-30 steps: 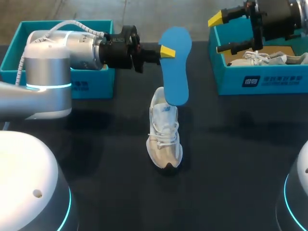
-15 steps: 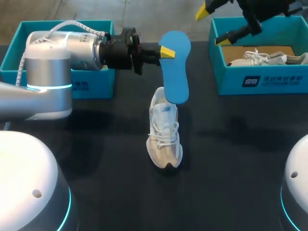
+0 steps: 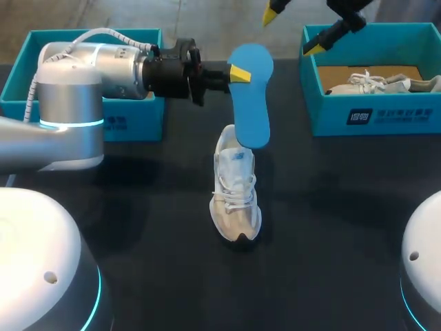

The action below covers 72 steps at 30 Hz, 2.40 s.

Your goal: Take the shoe out of the shoebox, open the shoe tongue, remove and reinsert the insole, then place the shoe into the shoebox

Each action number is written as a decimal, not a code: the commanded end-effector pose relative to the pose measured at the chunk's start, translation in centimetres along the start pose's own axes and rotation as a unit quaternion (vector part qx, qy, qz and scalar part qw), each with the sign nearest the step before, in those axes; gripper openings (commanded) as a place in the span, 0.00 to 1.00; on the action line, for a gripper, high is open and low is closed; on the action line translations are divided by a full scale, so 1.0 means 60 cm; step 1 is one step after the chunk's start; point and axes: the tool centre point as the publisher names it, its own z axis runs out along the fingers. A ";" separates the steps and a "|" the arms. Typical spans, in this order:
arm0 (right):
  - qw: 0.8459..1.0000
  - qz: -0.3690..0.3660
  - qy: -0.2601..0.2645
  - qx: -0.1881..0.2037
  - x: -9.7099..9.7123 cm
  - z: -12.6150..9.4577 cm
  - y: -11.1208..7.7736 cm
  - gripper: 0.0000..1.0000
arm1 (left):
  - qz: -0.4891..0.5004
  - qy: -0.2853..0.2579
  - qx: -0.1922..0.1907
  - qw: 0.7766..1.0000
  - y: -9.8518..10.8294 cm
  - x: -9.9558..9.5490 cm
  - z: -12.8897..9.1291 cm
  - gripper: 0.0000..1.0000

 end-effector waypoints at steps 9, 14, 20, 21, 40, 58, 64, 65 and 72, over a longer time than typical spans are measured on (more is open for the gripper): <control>0.982 -0.011 -0.186 0.000 0.035 0.012 -0.008 1.00 | 0.000 -0.001 0.000 1.000 0.000 0.000 0.001 0.00; 0.976 -0.016 -0.215 0.003 0.040 0.016 -0.012 1.00 | 0.000 -0.001 0.000 1.000 0.000 0.000 0.001 0.00; 0.971 -0.020 -0.237 0.000 0.044 0.018 -0.013 1.00 | 0.000 -0.001 0.000 1.000 0.000 0.000 0.001 0.00; 0.970 -0.021 -0.243 0.002 0.045 0.019 -0.013 1.00 | 0.000 -0.001 0.000 1.000 0.000 0.000 0.001 0.00; 0.957 -0.031 -0.287 0.021 0.064 0.035 -0.020 1.00 | 0.000 -0.001 0.000 1.000 0.000 0.000 0.001 0.00; 0.957 -0.035 -0.288 0.024 0.075 0.048 -0.027 1.00 | 0.000 -0.001 0.000 1.000 0.000 0.000 0.001 0.00; 0.958 -0.033 -0.285 0.024 0.075 0.050 -0.027 1.00 | 0.000 -0.001 0.000 1.000 0.000 0.000 0.001 0.00; 0.958 -0.033 -0.285 0.024 0.075 0.050 -0.027 1.00 | 0.000 -0.001 0.000 1.000 0.000 0.000 0.001 0.00; 0.958 -0.033 -0.285 0.024 0.075 0.050 -0.027 1.00 | 0.000 -0.001 0.000 1.000 0.000 0.000 0.001 0.00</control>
